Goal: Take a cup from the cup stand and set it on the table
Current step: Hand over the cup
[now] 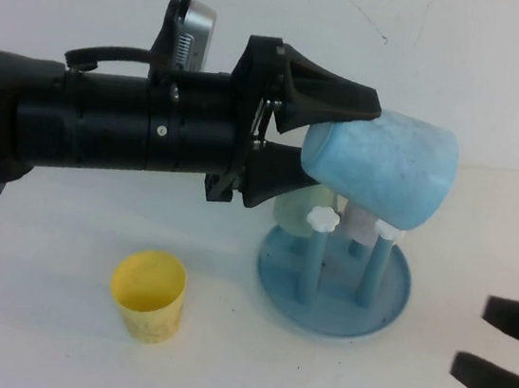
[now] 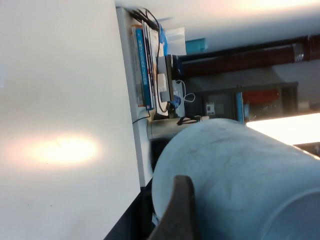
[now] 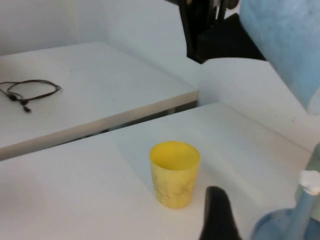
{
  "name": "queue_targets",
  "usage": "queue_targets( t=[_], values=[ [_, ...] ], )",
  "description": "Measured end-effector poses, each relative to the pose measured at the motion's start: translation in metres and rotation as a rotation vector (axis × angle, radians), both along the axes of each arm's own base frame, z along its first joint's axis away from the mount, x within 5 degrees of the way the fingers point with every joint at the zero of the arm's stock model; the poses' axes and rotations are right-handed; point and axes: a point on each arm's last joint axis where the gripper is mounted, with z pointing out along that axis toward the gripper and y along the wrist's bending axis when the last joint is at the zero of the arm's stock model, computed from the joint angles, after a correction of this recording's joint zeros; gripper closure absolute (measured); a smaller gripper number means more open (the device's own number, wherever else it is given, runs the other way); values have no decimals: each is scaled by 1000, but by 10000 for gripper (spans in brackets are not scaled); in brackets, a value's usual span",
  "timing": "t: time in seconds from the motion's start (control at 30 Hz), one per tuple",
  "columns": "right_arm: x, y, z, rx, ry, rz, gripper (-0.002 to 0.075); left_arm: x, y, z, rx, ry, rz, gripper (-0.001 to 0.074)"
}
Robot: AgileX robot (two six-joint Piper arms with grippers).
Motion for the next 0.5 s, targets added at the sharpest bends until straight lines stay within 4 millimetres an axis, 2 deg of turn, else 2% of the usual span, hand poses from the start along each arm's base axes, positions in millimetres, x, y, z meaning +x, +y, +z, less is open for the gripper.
queue_targets(
  t=[0.17,0.33,0.5],
  values=[
    [36,10,4,29,66,125,302,1,0,0,-26,110,26,160],
    [66,17,3,68,124,200,301,1,0,0,-32,131,26,160],
    [83,21,6,107,137,268,301,-1,0,0,-39,137,7,160]
  ],
)
